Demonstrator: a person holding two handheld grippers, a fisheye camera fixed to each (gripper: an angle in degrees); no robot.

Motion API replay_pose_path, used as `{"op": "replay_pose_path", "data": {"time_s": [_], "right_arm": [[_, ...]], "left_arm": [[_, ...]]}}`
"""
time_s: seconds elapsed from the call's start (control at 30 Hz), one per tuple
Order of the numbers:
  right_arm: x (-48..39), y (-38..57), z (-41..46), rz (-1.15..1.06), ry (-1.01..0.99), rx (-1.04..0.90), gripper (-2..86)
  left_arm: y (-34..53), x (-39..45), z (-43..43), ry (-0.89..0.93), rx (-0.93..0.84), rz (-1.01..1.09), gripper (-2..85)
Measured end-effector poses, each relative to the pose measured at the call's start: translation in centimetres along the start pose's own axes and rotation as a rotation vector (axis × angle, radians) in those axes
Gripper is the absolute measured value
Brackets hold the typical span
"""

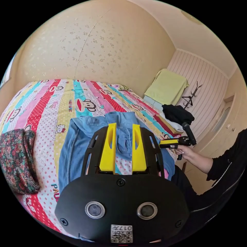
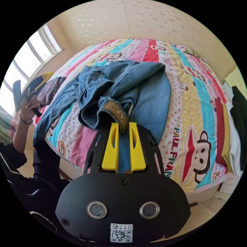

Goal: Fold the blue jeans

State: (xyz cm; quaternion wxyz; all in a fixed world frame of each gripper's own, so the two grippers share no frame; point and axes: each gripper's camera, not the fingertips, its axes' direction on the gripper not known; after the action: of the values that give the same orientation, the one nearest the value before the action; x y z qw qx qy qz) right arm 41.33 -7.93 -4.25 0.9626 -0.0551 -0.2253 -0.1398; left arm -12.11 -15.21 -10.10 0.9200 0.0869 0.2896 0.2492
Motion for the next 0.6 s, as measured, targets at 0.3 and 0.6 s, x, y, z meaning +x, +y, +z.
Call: {"op": "replay_pose_path", "data": {"time_s": [0.3, 0.6], "right_arm": [[-3.7, 0.3, -3.0, -0.141, -0.002, 0.082, 13.1], [-5.1, 1.2, -2.2, -0.148, -0.007, 0.075, 9.6]], "left_arm": [[-8.3, 7.7, 13.5, -0.007, -0.337, 0.18, 11.7], [-9.8, 7.0, 16.0, -0.085, -0.41, -0.044, 4.3]]}}
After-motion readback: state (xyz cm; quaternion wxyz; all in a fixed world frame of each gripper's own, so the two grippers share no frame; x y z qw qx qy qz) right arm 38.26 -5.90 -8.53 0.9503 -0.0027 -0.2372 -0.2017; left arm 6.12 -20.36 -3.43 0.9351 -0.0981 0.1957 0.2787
